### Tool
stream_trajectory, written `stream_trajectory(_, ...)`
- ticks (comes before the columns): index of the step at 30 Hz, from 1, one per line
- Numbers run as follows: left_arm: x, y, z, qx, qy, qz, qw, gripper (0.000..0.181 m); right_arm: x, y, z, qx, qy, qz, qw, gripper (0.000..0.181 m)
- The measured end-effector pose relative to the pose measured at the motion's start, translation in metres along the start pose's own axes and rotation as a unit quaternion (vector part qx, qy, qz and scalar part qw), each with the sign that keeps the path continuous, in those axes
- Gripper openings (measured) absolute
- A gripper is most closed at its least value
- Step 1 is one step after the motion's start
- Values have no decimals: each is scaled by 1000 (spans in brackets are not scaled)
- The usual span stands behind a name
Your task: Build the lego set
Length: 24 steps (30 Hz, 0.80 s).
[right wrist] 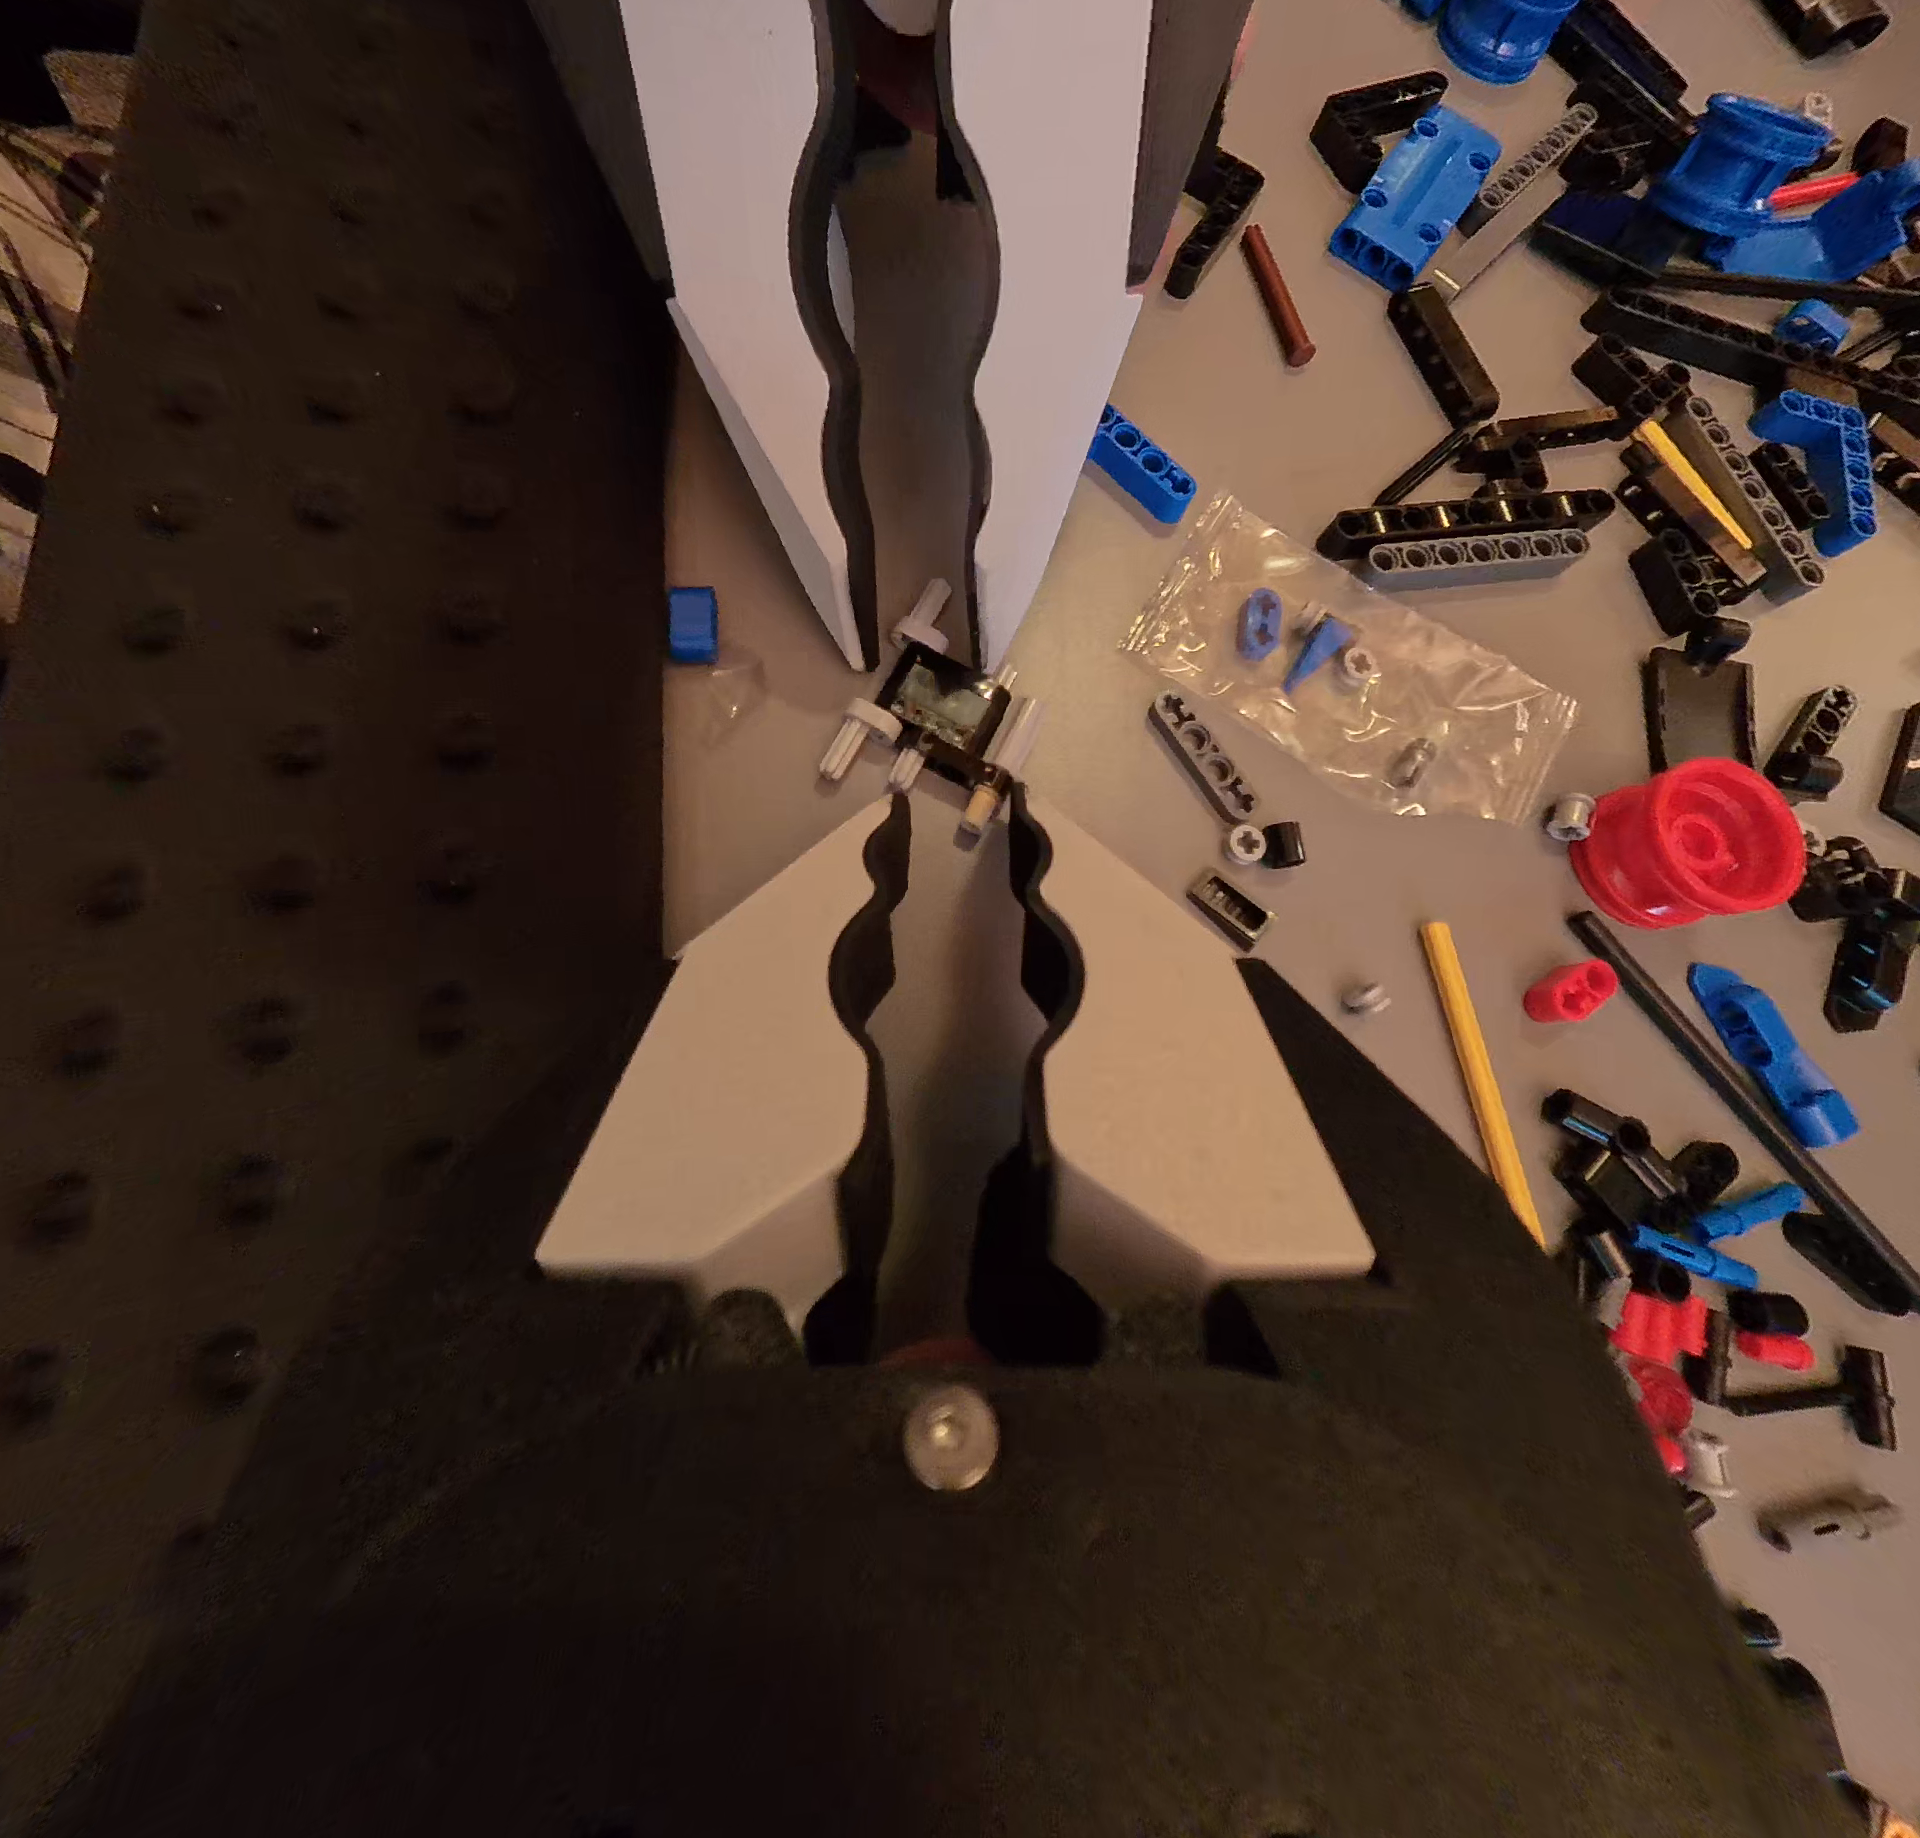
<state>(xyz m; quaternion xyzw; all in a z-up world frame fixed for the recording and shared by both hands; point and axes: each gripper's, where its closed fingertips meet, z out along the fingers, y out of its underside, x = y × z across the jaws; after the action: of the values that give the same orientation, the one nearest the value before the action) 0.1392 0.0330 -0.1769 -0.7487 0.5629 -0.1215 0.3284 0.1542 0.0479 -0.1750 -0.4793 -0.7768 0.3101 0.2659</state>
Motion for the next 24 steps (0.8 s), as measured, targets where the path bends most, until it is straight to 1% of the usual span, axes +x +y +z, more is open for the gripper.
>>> stream_trajectory(15, 3, -7, 6, 10, -2, 6, 1000, 17, 2, 0, 0, 0, 7, -2, 1000, 18)
stream_trajectory(24, -1, -7, 4, 8, -13, 6, 1000, 23, 3, 0, -1, 1, 9, -1, 1000, 22)
